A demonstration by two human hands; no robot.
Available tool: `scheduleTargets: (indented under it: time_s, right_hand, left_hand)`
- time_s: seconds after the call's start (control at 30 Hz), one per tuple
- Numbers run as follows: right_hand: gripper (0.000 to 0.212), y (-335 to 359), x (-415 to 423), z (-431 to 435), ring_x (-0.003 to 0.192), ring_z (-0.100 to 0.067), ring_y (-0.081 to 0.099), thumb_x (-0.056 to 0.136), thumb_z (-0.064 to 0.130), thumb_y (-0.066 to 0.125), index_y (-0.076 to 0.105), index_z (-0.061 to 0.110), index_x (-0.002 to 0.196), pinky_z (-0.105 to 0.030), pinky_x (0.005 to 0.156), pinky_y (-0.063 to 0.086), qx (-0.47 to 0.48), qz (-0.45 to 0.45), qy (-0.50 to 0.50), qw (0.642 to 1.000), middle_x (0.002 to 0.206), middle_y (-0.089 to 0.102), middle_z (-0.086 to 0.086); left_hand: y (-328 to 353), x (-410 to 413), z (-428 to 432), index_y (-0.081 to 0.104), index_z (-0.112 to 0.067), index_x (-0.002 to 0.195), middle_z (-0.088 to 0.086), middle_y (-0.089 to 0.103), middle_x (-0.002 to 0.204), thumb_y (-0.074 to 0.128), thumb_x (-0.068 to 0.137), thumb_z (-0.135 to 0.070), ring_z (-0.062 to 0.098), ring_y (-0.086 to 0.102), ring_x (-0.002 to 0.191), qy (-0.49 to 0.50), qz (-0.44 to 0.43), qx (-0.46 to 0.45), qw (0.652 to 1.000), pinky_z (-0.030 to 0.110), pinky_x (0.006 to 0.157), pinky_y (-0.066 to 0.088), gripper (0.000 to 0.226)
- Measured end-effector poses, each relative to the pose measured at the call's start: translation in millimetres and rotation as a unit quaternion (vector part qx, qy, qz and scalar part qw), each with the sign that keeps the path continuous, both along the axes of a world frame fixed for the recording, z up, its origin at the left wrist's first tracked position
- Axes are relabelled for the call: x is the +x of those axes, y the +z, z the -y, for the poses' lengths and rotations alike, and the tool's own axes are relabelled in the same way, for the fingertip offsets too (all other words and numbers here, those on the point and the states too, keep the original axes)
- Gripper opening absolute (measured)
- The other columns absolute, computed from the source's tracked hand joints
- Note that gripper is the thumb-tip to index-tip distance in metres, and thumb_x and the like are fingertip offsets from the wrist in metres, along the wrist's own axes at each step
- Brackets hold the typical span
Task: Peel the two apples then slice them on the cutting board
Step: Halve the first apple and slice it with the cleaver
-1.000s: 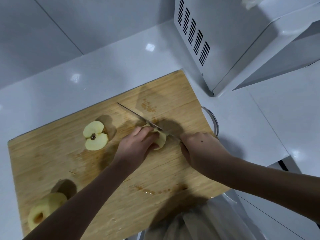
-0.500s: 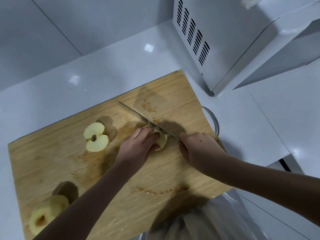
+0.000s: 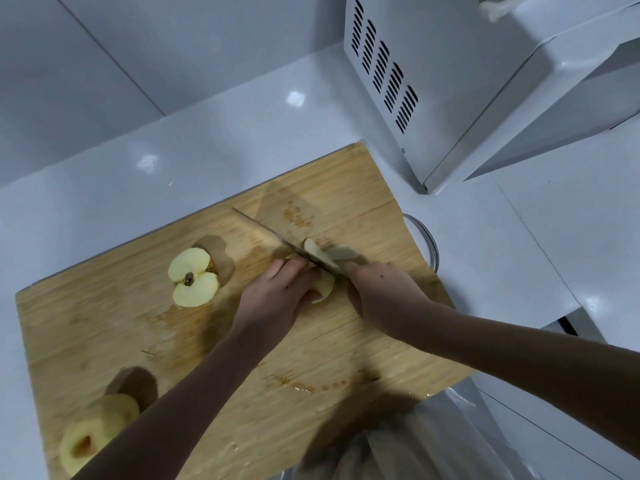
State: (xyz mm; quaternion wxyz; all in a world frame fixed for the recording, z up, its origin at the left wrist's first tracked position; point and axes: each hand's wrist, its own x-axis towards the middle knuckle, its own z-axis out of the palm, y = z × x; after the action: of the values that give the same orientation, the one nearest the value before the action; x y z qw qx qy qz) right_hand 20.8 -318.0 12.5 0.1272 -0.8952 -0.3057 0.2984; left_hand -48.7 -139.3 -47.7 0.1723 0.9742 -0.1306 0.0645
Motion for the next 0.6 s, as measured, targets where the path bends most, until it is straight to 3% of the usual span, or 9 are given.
scheduleTargets:
  time_s: [0.1, 0.23, 0.43, 0.6]
  right_hand:
    - [0.022, 5.6, 4.0, 5.3, 0.066, -0.018, 0.044, 0.099, 0.024, 0.037, 0.053, 0.012, 0.106, -0.028, 0.059, 0.033, 0.000, -0.021, -0.026, 0.999, 0.066, 0.038, 0.006]
    - [0.018, 19.8, -6.2, 20.3, 0.056, -0.012, 0.039, 0.099, 0.023, 0.035, 0.052, 0.016, 0.101, -0.023, 0.048, 0.027, -0.002, 0.014, 0.003, 1.000, 0.062, 0.035, 0.010]
    - [0.016, 29.6, -8.4, 20.5, 0.062, -0.019, 0.043, 0.098, 0.020, 0.034, 0.050, 0.017, 0.097, -0.029, 0.059, 0.036, -0.006, 0.027, 0.017, 0.999, 0.062, 0.035, 0.008]
    - [0.021, 9.2, -3.3, 0.7, 0.067, -0.021, 0.044, 0.098, 0.016, 0.037, 0.051, 0.011, 0.112, -0.029, 0.054, 0.033, -0.031, 0.000, 0.005, 1.000, 0.076, 0.044, 0.000]
  left_hand:
    - [-0.6, -2.1, -1.3, 0.067, -0.013, 0.104, 0.003, 0.063, 0.107, 0.051, 0.086, -0.032, 0.016, 0.048, 0.090, -0.001, -0.009, 0.001, 1.000, 0.029, 0.056, 0.050, 0.030]
    - [-1.0, -1.7, -2.9, 0.068, -0.013, 0.103, 0.003, 0.064, 0.107, 0.053, 0.086, -0.033, 0.017, 0.050, 0.092, 0.003, -0.009, -0.014, 1.000, 0.030, 0.059, 0.051, 0.030]
    - [-1.0, -2.3, -1.3, 0.070, -0.011, 0.101, 0.004, 0.066, 0.106, 0.053, 0.085, -0.033, 0.016, 0.049, 0.092, -0.003, -0.001, -0.008, 1.000, 0.028, 0.058, 0.049, 0.032]
    - [-2.6, -1.6, -1.3, 0.067, -0.013, 0.103, 0.002, 0.064, 0.107, 0.054, 0.086, -0.034, 0.017, 0.050, 0.089, 0.002, -0.003, -0.009, 1.000, 0.029, 0.058, 0.049, 0.030]
